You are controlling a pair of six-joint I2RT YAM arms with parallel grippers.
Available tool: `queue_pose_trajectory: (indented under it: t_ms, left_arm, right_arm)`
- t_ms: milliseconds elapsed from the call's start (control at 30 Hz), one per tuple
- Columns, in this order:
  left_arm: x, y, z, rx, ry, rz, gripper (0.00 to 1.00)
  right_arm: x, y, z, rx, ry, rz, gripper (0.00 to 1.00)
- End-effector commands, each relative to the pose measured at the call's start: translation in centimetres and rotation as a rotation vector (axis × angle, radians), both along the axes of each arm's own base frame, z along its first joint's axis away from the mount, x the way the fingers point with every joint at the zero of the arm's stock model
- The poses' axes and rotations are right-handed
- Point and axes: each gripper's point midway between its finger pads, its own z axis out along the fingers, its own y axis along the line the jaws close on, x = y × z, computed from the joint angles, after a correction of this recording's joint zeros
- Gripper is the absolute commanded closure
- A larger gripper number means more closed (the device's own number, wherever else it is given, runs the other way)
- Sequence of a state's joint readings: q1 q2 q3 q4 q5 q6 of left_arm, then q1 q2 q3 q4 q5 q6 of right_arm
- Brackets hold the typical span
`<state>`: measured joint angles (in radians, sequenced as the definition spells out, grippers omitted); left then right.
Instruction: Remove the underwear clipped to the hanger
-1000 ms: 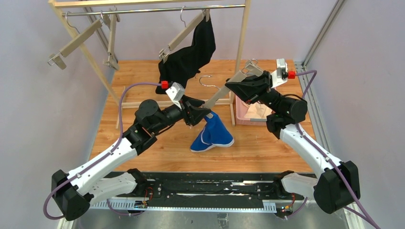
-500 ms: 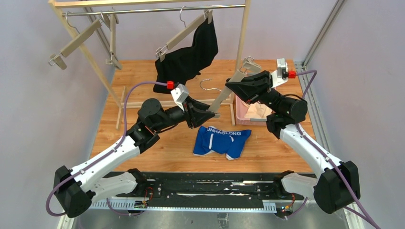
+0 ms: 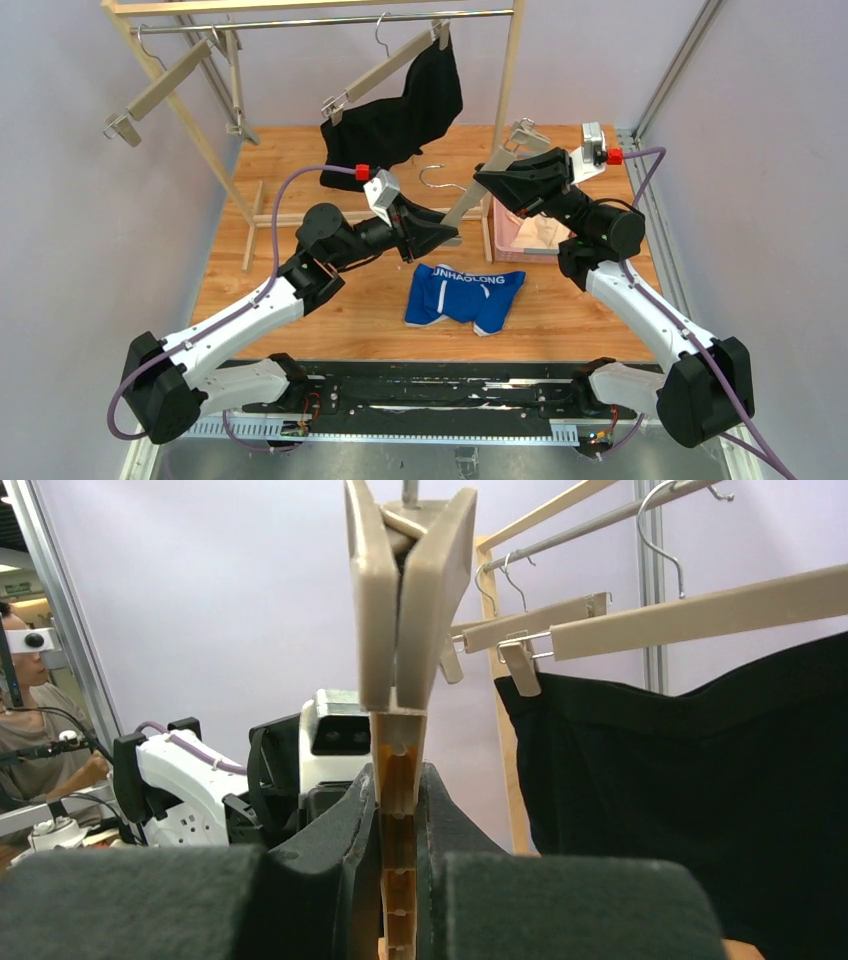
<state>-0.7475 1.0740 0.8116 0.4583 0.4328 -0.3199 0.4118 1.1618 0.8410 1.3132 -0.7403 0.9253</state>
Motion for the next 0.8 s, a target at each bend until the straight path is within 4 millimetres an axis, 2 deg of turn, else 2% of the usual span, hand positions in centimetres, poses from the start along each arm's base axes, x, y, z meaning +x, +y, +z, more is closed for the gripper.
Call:
queue_pose_trajectory:
  t_ms: [0,33,167,333,367,400,500,567,633,700,767]
  left_arm:
    - [-0.5,-0.8,1.9,-0.051,-0.045,-0.06,0.9]
    - [-0.6,-0.9,1.9,-0.052,-0.044,-0.068,0.99]
    - [-1.2,-0.6,2.5,-0.065,-0.066,-0.083,1.0]
    - [-2.0,1.1,4.7,-0.1,-0.093,-0.038,1.0]
    - [-2.1,1.3,4.8,-0.09,-0.085,-0.031,1.0]
    - [-2.2,1.6,5.0,-0.079,-0.08,-0.021,1.0]
    - [-2.1,2.9,5.3,-0.024,-0.068,0.042,1.0]
    - [-1.7,3.9,4.6,0.034,-0.042,0.101,1.0]
    - [-1.6,4.9,4.5,0.081,-0.024,0.148,1.0]
    - [-1.7,5.8,4.4,0.127,-0.007,0.177,1.0]
    - [-1.6,6.5,4.1,0.176,0.019,0.208,1.0]
  right_arm:
    - [-1.5,-0.6,1.8,0.052,-0.061,0.007,0.99]
    - [-1.4,-0.6,1.8,0.051,-0.057,0.007,0.99]
    - [-1.2,-0.5,1.3,0.041,-0.045,0.004,0.99]
    - [-0.6,-0.4,0.7,0.019,-0.025,-0.022,0.99]
    - [-0.4,-0.4,0.4,0.006,-0.015,-0.031,0.96]
    - [-0.2,-0.3,0.2,-0.003,-0.008,-0.041,0.91]
    - [0.4,-0.4,-0.6,-0.032,0.014,-0.079,0.65]
    - [0.8,-0.4,-1.2,-0.051,0.027,-0.109,0.46]
    - [1.4,-0.6,-1.9,-0.075,0.049,-0.145,0.32]
    - [1.9,-0.6,-2.7,-0.111,0.075,-0.173,0.26]
    - [2.2,-0.4,-3.6,-0.156,0.088,-0.187,0.23]
